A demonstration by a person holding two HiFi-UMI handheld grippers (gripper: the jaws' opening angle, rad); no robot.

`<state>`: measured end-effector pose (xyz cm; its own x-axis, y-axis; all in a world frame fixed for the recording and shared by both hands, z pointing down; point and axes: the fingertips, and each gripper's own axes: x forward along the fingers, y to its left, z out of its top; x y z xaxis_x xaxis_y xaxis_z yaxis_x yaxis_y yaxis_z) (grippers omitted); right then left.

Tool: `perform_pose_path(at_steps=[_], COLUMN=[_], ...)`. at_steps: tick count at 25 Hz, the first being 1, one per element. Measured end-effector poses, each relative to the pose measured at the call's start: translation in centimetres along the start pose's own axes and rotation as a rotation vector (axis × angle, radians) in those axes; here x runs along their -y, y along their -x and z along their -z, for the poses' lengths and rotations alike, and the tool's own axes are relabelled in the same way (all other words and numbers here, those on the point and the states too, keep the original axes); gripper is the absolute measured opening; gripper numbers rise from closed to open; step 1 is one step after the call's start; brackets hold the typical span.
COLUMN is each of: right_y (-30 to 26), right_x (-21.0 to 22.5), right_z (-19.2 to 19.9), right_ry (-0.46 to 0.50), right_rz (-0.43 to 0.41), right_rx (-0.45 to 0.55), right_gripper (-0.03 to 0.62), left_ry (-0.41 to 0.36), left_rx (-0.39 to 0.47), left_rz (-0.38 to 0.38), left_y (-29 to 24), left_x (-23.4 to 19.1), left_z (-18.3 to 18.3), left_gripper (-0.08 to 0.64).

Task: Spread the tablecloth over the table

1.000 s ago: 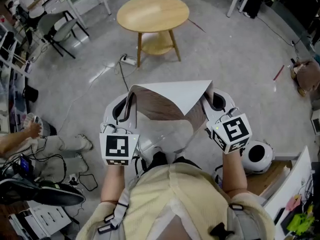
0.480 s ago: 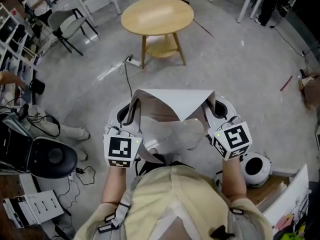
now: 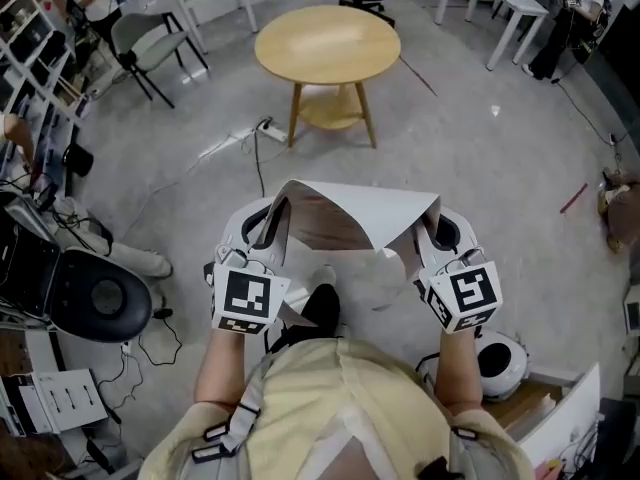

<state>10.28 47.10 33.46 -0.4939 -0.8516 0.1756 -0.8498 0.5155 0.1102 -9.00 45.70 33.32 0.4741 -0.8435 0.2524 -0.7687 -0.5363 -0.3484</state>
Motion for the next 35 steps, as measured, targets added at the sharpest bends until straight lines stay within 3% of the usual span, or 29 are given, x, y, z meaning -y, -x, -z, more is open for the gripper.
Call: perform_pose_path(at_steps=[4, 10, 23, 26, 35], right_y=[-1.5, -4.5, -15.9, -18.1, -23.6], right_x=[1.1, 3.4, 8.6, 9.9, 14.9], right_z=[-0.6, -0.8, -2.8, -3.9, -7.5], right_ry=[0.024, 0.074, 0.061, 0.042, 0.138], right_rz=[0.013, 0.002, -0.021, -0.018, -0.053], right_rx=[0.003, -0.022, -0.049, -0.026, 0.008], right_gripper=[0.009, 0.009, 0.009, 0.009, 0.009], left_ry=[0.039, 0.002, 0.077, 0.056, -0.060], left_rx=[0.009, 0.002, 0.012, 0.026, 0.032], left_rz=[0.063, 0.147, 0.212, 0.237, 0.263], left_y=[-1.8, -5.7, -14.8, -16.6, -22.7], left_x=[-1.4, -3.0, -10.4, -11.9, -16.3], left_z=[-0.7, -0.9, -0.4, -0.8, -4.6], left_gripper=[0.006, 0.006, 0.006, 0.006, 0.008])
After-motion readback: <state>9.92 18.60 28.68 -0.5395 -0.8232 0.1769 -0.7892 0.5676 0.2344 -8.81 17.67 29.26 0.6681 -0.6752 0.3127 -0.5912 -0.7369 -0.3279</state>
